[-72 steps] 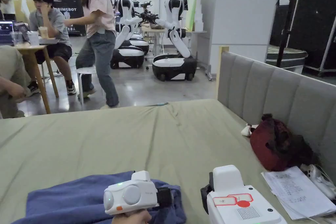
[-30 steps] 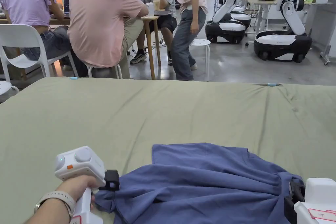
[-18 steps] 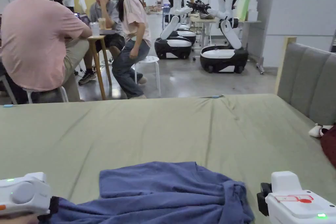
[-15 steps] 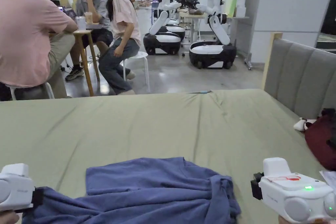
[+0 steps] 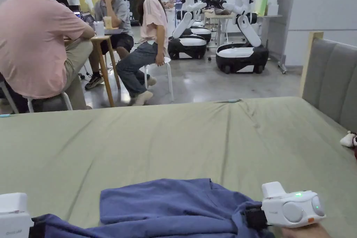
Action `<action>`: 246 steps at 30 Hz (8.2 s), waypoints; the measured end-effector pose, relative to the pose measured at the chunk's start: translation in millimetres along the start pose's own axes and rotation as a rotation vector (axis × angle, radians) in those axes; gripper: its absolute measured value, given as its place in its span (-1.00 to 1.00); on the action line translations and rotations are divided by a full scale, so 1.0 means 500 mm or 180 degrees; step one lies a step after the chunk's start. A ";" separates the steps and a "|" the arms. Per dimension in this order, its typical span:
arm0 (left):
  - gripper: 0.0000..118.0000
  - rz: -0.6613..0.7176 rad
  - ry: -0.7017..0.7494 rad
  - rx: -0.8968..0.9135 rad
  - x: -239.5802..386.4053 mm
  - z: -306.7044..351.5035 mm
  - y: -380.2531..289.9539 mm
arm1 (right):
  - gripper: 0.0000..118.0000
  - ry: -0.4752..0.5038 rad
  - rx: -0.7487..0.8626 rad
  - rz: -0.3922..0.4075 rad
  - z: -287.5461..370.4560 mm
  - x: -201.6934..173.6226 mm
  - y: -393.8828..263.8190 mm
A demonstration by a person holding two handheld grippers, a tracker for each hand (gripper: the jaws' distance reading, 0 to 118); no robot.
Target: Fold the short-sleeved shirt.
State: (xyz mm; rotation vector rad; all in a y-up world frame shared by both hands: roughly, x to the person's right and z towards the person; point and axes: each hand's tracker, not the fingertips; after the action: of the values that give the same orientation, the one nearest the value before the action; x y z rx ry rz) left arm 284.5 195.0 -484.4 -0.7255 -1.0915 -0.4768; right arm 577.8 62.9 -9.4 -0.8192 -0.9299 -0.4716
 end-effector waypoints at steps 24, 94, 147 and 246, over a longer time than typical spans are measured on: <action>-0.98 -0.0899 0.1328 0.1615 -0.019 0.231 0.376 | -1.00 -0.1718 0.2029 0.0415 0.593 -0.075 0.399; -1.00 -0.0001 -0.0168 0.0000 -0.012 0.090 -0.063 | -1.00 -0.0048 0.1388 0.0285 0.415 -0.396 -0.065; -0.99 0.0017 0.0127 0.0234 -0.088 0.036 -0.150 | -0.96 -0.0191 0.0725 0.0475 0.171 -0.200 0.250; -0.71 0.0490 -0.0258 0.0232 -0.088 0.131 -0.241 | -1.00 -0.0174 0.1169 0.0101 0.443 -0.267 -0.229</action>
State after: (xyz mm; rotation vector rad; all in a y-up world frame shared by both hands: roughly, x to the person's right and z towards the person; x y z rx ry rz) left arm 145.3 160.8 -471.7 -0.7633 -1.1135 -0.2771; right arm 316.0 169.2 -0.3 -0.5134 -1.0154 -0.2402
